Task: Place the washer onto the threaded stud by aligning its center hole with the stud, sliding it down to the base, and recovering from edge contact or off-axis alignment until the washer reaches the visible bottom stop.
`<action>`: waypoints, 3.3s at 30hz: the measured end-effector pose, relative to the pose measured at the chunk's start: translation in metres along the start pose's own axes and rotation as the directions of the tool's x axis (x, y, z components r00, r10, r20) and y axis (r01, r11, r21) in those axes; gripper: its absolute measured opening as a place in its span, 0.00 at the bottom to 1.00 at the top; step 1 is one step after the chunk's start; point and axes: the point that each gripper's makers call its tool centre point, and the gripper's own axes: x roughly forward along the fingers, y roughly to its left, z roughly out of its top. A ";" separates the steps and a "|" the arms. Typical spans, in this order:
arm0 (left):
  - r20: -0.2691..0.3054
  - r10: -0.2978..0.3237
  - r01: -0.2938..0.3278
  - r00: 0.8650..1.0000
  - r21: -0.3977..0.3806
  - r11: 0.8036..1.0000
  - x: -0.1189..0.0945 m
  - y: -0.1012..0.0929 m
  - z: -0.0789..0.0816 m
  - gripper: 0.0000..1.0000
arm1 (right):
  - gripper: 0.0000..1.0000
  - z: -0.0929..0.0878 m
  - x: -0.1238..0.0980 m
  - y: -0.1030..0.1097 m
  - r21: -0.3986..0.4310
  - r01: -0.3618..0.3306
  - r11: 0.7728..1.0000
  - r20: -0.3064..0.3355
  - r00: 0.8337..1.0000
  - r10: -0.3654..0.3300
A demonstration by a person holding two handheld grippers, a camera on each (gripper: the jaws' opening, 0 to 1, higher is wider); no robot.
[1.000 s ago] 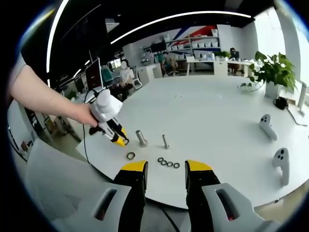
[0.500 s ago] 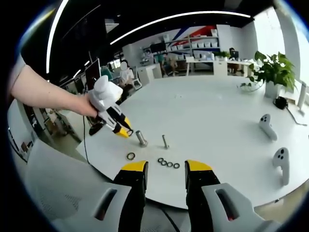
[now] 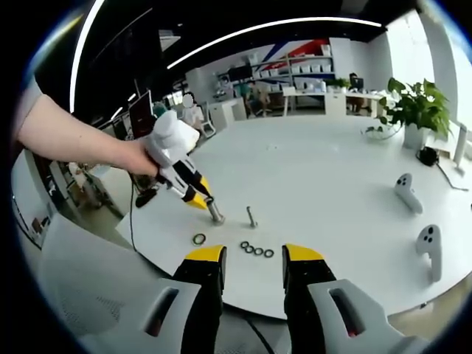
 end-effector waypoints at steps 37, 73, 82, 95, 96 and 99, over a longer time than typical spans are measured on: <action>-0.115 -0.044 0.048 0.992 0.034 0.998 0.049 -0.006 -0.017 0.19 | 0.32 -0.001 0.001 -0.003 0.008 0.011 1.000 -0.007 1.000 -0.011; -0.065 0.000 -0.012 0.998 -0.181 0.983 0.024 -0.020 -0.046 0.21 | 0.30 -0.004 0.002 0.002 -0.012 -0.019 1.000 -0.023 1.000 0.018; -0.057 -0.017 0.003 0.998 -0.235 0.972 0.018 -0.040 -0.052 0.23 | 0.30 -0.002 0.003 0.006 -0.022 -0.036 0.999 -0.022 0.999 0.035; -0.065 -0.048 0.028 0.997 -0.281 0.959 0.035 -0.064 -0.058 0.29 | 0.30 -0.003 0.002 0.005 -0.017 -0.030 0.999 -0.021 0.999 0.030; -0.067 -0.048 0.028 0.997 -0.280 0.960 0.036 -0.064 -0.058 0.28 | 0.30 -0.003 0.002 0.005 -0.018 -0.031 0.999 -0.021 0.999 0.030; -0.076 -0.058 0.034 0.995 -0.287 0.957 0.038 -0.065 -0.058 0.28 | 0.30 -0.003 0.003 0.006 -0.020 -0.034 0.999 -0.022 0.999 0.034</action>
